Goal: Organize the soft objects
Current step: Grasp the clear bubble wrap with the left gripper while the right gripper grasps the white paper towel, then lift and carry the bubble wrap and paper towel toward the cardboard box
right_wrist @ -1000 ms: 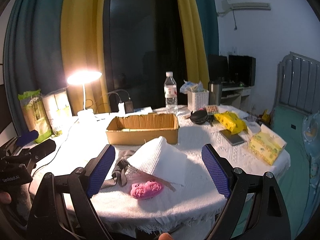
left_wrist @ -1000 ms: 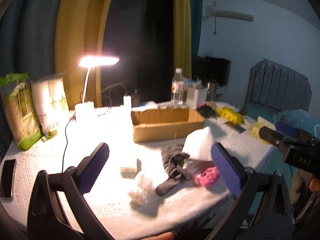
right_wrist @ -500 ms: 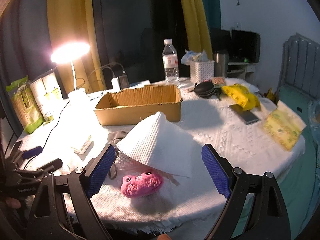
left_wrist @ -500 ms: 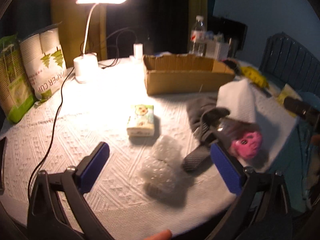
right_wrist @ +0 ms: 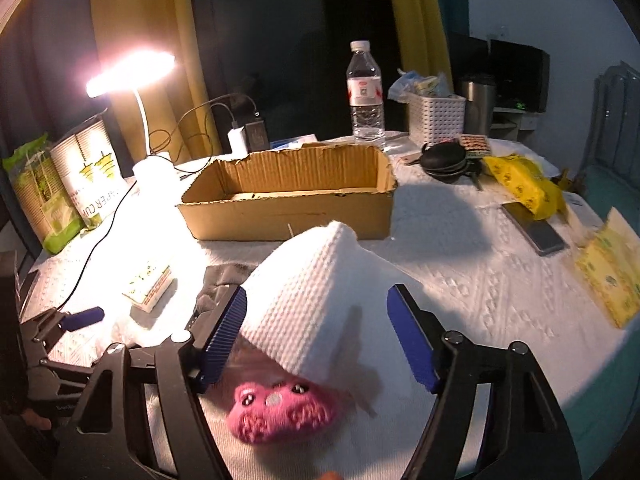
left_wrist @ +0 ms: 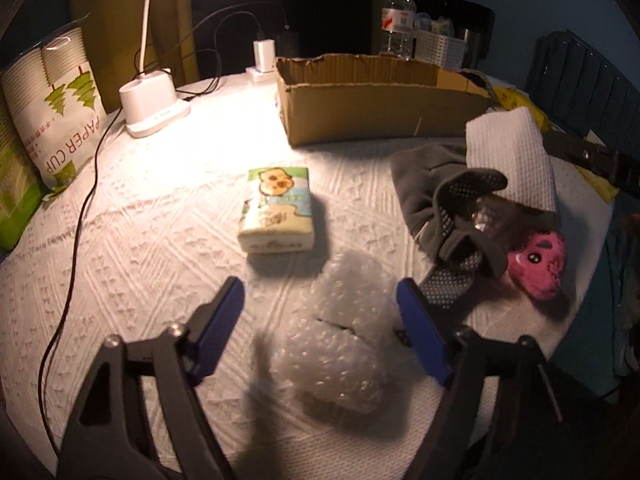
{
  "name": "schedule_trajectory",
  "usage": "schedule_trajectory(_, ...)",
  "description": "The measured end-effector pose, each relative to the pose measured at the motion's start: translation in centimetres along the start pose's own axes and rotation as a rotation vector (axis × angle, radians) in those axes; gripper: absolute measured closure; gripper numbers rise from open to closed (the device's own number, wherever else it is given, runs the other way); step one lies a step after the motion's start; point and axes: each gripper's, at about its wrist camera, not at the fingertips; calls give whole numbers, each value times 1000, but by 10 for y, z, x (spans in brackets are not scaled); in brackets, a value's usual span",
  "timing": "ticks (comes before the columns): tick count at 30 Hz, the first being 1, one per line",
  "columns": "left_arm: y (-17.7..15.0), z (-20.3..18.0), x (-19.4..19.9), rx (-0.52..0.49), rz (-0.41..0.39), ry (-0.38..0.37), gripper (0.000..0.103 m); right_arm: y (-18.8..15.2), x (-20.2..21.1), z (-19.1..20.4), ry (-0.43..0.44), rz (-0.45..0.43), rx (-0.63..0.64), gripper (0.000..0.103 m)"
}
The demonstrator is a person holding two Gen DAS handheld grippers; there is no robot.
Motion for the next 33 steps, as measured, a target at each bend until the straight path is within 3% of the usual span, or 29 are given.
schedule_trajectory(1, 0, 2, -1, 2, 8, -12, 41, 1, -4, 0, 2, 7, -6, 53)
schedule_trajectory(2, 0, 3, -2, 5, 17, -20, 43, 2, -8, -1, 3, 16, -12, 58)
schedule_trajectory(5, -1, 6, -8, 16, 46, -51, 51, 3, -19, -1, 24, 44, -17, 62)
schedule_trajectory(6, -1, 7, -9, 24, 51, -65, 56, 3, -20, -1, 23, 43, -13, 67)
schedule_trajectory(7, -1, 7, -10, 28, 52, -77, 58, 3, -20, 0, 22, 41, -5, 82)
schedule_trajectory(8, 0, 7, -9, 29, 48, -75, 59, 3, -20, 0, 23, 39, 6, 90)
schedule_trajectory(10, 2, 8, -8, 32, 41, -78, 61, 4, -17, 1, 33, 24, 23, 95)
schedule_trajectory(23, 53, 7, 24, 42, -123, -84, 61, 42, 35, -5, 108, -149, 49, 96)
schedule_trajectory(25, 61, 6, 26, 43, -136, -83, 61, 50, 40, -10, 140, -162, 38, 96)
schedule_trajectory(33, 75, -1, 33, 34, -174, -73, 61, 52, 39, -38, 108, -156, -8, 96)
Point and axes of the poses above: each gripper's, at about its wrist camera, not at the fingertips, and x roughly against the way its jaws point, z to its left, y to its top, and after that the axes turned 7 degrees about -x, right-handed
